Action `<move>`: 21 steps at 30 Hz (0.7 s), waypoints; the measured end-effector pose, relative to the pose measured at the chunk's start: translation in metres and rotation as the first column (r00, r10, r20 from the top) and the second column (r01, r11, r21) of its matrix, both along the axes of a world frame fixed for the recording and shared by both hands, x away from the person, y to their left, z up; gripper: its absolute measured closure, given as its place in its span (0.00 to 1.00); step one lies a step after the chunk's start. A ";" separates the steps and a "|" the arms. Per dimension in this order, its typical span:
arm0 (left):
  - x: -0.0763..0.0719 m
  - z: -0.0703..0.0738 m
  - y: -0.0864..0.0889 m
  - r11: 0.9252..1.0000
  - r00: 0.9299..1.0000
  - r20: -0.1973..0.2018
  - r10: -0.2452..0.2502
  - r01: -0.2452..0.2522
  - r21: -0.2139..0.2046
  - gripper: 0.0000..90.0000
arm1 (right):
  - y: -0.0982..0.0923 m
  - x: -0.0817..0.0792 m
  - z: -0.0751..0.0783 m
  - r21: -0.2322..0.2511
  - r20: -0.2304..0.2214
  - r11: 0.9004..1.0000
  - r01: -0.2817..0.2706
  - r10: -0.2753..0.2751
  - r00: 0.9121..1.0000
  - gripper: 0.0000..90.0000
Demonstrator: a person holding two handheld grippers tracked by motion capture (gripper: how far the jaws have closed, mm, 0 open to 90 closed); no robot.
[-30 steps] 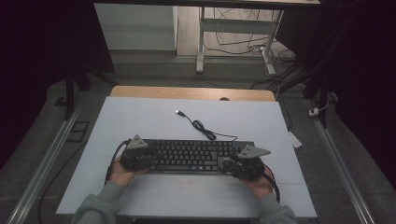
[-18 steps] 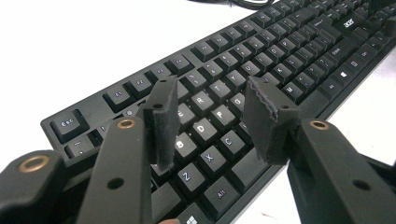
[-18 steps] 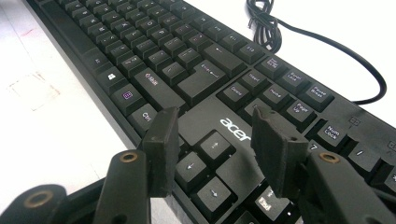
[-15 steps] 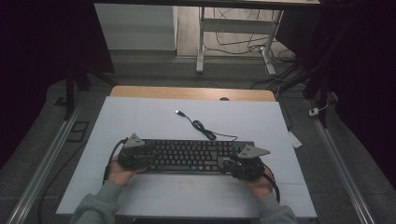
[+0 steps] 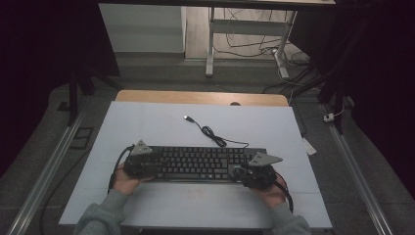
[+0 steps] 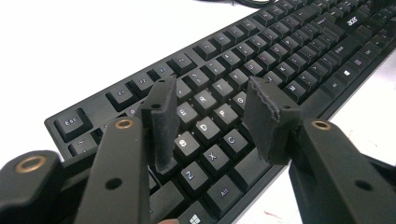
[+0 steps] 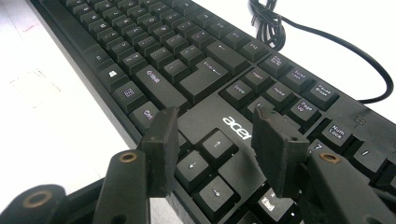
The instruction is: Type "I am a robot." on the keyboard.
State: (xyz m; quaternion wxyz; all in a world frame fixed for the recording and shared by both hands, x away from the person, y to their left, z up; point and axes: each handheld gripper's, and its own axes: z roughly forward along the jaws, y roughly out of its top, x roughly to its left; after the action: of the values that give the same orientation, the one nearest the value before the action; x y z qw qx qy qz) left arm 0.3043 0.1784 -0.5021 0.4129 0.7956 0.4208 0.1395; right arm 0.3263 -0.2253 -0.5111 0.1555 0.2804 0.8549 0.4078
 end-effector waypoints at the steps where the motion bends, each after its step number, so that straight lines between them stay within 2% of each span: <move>1: 0.000 0.000 0.000 1.000 1.000 0.001 0.001 -0.001 -0.002 0.60 | 0.000 0.000 0.000 0.000 0.000 1.000 0.000 0.000 1.000 0.57; 9: 0.000 0.004 0.004 1.000 1.000 0.014 0.011 -0.011 -0.011 0.59 | 0.000 0.000 0.000 -0.004 -0.002 1.000 -0.003 0.003 1.000 0.57; 21: 0.003 0.006 0.017 0.999 0.999 0.014 0.043 -0.042 -0.023 0.59 | 0.001 0.000 -0.001 -0.006 -0.003 1.000 -0.004 0.004 1.000 0.57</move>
State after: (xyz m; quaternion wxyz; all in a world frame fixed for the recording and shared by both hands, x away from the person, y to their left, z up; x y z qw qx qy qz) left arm 0.3072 0.1951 -0.4958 0.4220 0.7806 0.4363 0.1491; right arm 0.3267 -0.2248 -0.5117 0.1543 0.2787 0.8571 0.4049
